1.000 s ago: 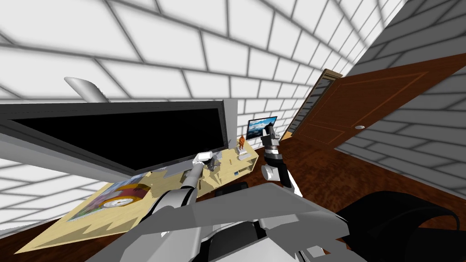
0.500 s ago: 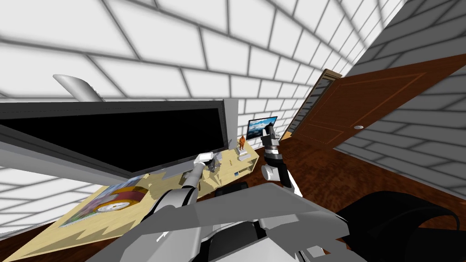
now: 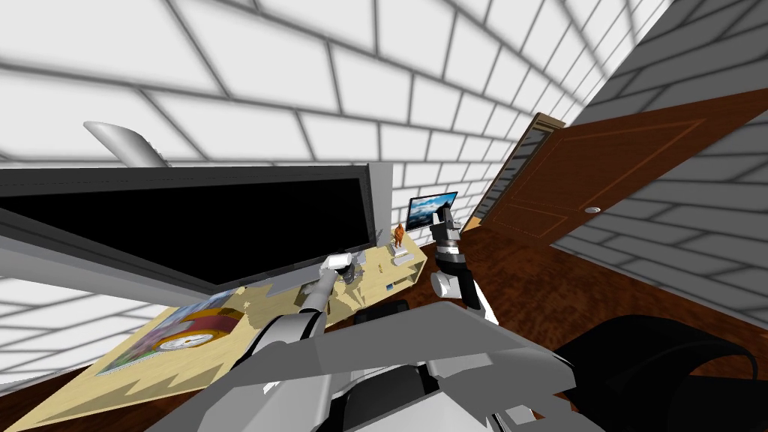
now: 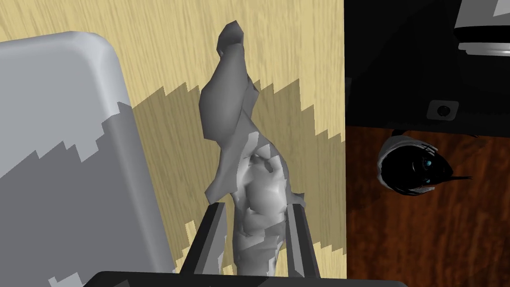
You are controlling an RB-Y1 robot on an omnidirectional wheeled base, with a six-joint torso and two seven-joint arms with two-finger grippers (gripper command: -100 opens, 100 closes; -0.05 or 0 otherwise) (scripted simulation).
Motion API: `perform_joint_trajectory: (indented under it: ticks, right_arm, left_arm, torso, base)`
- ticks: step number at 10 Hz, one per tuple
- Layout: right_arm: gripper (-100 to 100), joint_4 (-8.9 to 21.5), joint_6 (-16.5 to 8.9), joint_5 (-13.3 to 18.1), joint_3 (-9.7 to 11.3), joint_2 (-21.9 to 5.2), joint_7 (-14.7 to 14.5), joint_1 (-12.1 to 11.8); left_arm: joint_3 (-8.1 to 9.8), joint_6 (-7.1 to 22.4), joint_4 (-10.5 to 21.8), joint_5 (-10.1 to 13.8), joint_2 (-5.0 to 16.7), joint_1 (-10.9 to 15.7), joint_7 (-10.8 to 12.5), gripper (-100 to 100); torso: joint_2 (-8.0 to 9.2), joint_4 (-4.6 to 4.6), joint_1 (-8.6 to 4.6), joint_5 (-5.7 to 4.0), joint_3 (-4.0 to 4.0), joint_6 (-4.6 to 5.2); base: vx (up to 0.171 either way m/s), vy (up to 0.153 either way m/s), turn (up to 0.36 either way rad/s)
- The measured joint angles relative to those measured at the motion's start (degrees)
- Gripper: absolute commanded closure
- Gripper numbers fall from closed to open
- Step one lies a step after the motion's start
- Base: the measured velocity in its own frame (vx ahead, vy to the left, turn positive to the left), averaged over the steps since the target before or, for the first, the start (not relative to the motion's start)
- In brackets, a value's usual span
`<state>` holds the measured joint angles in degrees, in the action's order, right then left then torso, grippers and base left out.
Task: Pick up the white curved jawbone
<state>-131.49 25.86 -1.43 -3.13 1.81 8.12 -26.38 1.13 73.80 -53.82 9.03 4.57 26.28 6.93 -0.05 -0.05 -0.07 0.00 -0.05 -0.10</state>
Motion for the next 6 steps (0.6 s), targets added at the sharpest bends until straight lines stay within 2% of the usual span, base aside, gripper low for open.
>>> perform_joint_trajectory:
  ticks: [2, 3, 4, 6]
  right_arm:
    - [0, 0.0, 0.0, 0.0, 0.0, 0.0, 0.0, 0.0]
    - [0, 0.0, 0.0, 0.0, 0.0, 0.0, 0.0, 0.0]
    - [0, 0.0, 0.0, 0.0, 0.0, 0.0, 0.0, 0.0]
    - [0, 0.0, 0.0, 0.0, 0.0, 0.0, 0.0, 0.0]
  left_arm:
    - [0.0, 0.0, 0.0, 0.0, 0.0, 0.0, 0.0, 100]
    - [0.0, 0.0, 0.0, 0.0, 0.0, 0.0, 0.0, 0]
    - [0.0, 0.0, 0.0, 0.0, 0.0, 0.0, 0.0, 100]
    - [0.04, 2.0, -1.3, 0.1, 0.2, 0.7, 0.3, 100]
  torso:
    - [-0.02, 0.01, 0.0, -0.01, 0.0, 0.0]
    - [-0.02, 0.01, 0.0, -0.01, -0.01, 0.0]
    - [-0.02, 0.01, 0.0, -0.01, 0.0, 0.0]
    - [0.0, 0.04, -0.01, -0.02, 0.02, 0.01]
  base:
    - [0.0, 0.0, 0.0]
    - [0.0, 0.0, 0.0]
    - [0.0, 0.0, 0.0]
    - [-0.011, 0.002, 0.003]
